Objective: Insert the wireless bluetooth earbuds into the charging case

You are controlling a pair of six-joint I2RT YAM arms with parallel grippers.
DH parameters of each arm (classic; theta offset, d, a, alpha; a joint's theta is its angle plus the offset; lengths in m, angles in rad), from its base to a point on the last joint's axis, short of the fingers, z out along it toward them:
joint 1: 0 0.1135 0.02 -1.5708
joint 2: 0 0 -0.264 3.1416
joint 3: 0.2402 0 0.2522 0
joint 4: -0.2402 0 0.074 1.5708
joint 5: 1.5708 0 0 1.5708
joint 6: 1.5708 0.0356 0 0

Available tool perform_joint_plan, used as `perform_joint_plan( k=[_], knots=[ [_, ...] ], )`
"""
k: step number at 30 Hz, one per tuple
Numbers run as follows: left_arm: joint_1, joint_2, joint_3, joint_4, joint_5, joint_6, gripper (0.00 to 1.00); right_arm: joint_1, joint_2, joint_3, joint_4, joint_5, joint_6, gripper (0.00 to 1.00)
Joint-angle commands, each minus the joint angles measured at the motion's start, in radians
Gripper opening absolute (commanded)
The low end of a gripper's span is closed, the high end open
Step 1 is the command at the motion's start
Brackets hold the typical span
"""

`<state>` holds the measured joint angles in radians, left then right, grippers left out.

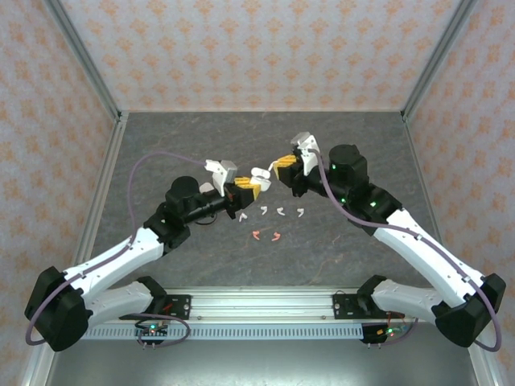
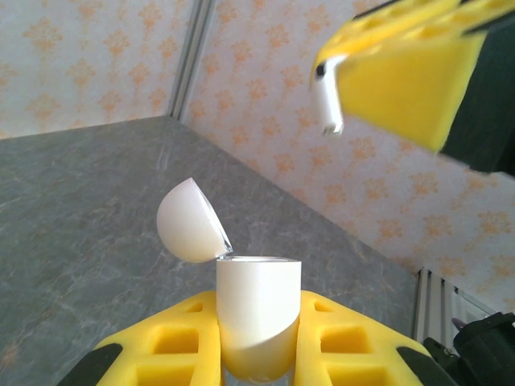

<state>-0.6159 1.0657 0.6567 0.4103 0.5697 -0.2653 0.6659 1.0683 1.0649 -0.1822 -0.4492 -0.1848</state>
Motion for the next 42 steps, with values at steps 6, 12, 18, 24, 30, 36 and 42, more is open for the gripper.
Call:
perform_joint_plan(
  k=[6, 12, 18, 24, 30, 36, 42],
  knots=[
    [-0.021, 0.02, 0.058, 0.072, 0.056, -0.003, 0.0, 0.032, 0.016, -0.002, 0.061, -0.039, -0.034, 0.14],
    [-0.025, 0.018, 0.059, 0.068, 0.054, 0.003, 0.0, 0.035, 0.034, 0.001, 0.054, -0.04, -0.038, 0.14],
    [-0.025, 0.016, 0.059, 0.065, 0.047, 0.008, 0.0, 0.037, 0.042, 0.001, 0.041, -0.067, -0.04, 0.14],
    [-0.025, 0.014, 0.058, 0.066, 0.05, 0.011, 0.0, 0.038, 0.049, 0.004, 0.011, -0.113, -0.044, 0.14],
    [-0.026, 0.01, 0.057, 0.067, 0.053, 0.017, 0.0, 0.038, 0.069, 0.025, -0.035, -0.164, -0.048, 0.14],
    [-0.026, 0.009, 0.06, 0.074, 0.057, 0.02, 0.0, 0.038, 0.089, 0.058, -0.067, -0.226, -0.046, 0.16],
    [-0.027, 0.01, 0.06, 0.075, 0.057, 0.026, 0.0, 0.038, 0.11, 0.097, -0.111, -0.248, -0.061, 0.16]
  ],
)
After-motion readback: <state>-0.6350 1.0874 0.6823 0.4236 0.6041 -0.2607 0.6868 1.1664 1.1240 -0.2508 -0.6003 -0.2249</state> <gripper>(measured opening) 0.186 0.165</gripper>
